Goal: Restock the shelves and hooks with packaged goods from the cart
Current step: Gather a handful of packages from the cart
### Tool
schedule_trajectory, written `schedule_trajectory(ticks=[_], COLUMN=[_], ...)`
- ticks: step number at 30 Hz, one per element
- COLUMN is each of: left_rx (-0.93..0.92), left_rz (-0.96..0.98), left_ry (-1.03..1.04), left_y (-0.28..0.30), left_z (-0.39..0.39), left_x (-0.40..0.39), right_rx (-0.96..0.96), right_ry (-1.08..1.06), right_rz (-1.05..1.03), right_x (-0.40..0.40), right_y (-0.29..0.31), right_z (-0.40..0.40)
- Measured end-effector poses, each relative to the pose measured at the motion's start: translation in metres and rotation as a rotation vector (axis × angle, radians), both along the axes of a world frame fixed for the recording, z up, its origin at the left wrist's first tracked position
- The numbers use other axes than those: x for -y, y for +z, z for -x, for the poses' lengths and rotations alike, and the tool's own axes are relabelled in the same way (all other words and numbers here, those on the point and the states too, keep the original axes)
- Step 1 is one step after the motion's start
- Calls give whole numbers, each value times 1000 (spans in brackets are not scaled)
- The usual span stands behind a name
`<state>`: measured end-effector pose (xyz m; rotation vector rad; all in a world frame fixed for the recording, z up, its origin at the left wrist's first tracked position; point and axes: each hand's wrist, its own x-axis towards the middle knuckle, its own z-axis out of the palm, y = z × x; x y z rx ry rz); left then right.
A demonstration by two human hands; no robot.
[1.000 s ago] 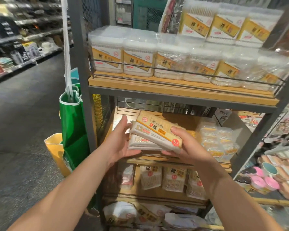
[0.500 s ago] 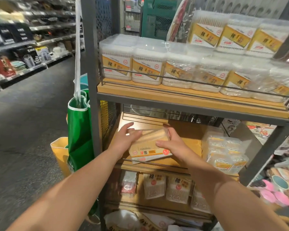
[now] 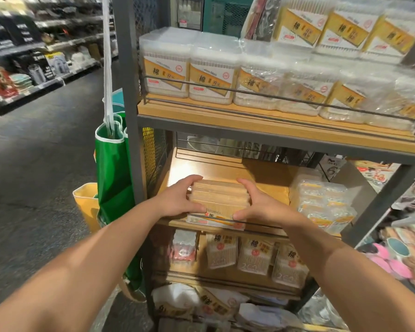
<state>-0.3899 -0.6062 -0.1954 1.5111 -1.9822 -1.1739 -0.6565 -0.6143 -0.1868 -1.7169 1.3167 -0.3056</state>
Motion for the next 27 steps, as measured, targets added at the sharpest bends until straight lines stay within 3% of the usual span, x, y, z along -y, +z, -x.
schedule_trajectory(ticks=[4, 10, 18, 23, 27], left_rx=[-53, -166, -316, -305, -343], left_rz=[24, 54, -65, -110, -120], left_ry=[65, 323, 527, 576, 593], left_y=[3, 6, 13, 9, 8], left_z=[3, 5, -1, -15, -15], left_x=[3, 4, -5, -7, -6], right_rx=[104, 204, -68, 203, 209], right_ry=[-82, -237, -249, -261, -223], right_rz=[52, 100, 160, 92, 180], right_x=[5, 13, 53, 91, 131], right_y=[-6, -5, -5, -19, -20], right_z=[-4, -27, -52, -58, -82])
